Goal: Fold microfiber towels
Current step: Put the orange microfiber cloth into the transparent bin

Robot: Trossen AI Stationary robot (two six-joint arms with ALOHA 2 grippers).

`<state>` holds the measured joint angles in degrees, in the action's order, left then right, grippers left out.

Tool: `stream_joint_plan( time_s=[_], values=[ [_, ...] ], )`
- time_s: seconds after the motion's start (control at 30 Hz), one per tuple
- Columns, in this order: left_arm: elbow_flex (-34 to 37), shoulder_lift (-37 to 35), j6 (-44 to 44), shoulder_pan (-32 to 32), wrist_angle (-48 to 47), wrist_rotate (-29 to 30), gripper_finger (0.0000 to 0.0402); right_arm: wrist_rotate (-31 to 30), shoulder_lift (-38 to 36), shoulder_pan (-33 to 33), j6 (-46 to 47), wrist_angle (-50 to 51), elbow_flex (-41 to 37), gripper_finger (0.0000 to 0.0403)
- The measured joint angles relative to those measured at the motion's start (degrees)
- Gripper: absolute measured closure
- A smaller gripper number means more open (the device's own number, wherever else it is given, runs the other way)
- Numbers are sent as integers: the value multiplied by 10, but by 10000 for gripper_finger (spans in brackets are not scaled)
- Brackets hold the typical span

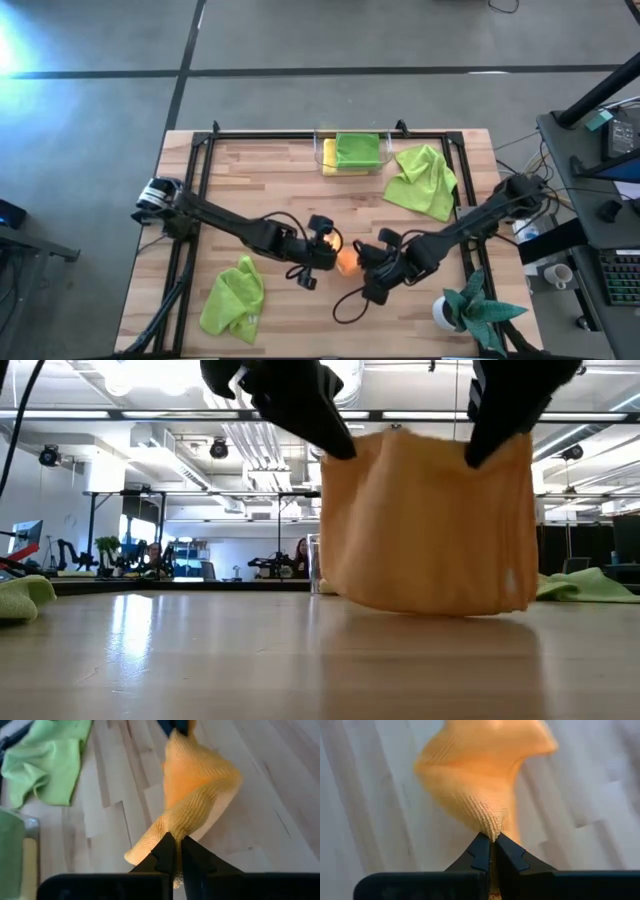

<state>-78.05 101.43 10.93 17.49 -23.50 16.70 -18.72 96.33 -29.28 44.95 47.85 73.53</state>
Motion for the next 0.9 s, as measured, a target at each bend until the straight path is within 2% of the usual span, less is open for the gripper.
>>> stream_joint_plan(
  time_s=[0.1,0.23,0.43,0.73,0.9],
  values=[
    [0,-11,0,-2,0,11,400,-20,-17,8,-8,29,15,394],
    [0,-24,0,-7,3,85,400,-41,-43,25,-17,63,22,394],
    [-3,-29,-6,-26,5,104,400,-80,-86,58,-34,97,8,394],
    [-50,-30,-15,-74,6,162,400,-94,-138,143,-137,97,8,394],
    [-68,-30,-11,-115,3,167,400,-100,-151,197,-194,87,7,394]
  ],
)
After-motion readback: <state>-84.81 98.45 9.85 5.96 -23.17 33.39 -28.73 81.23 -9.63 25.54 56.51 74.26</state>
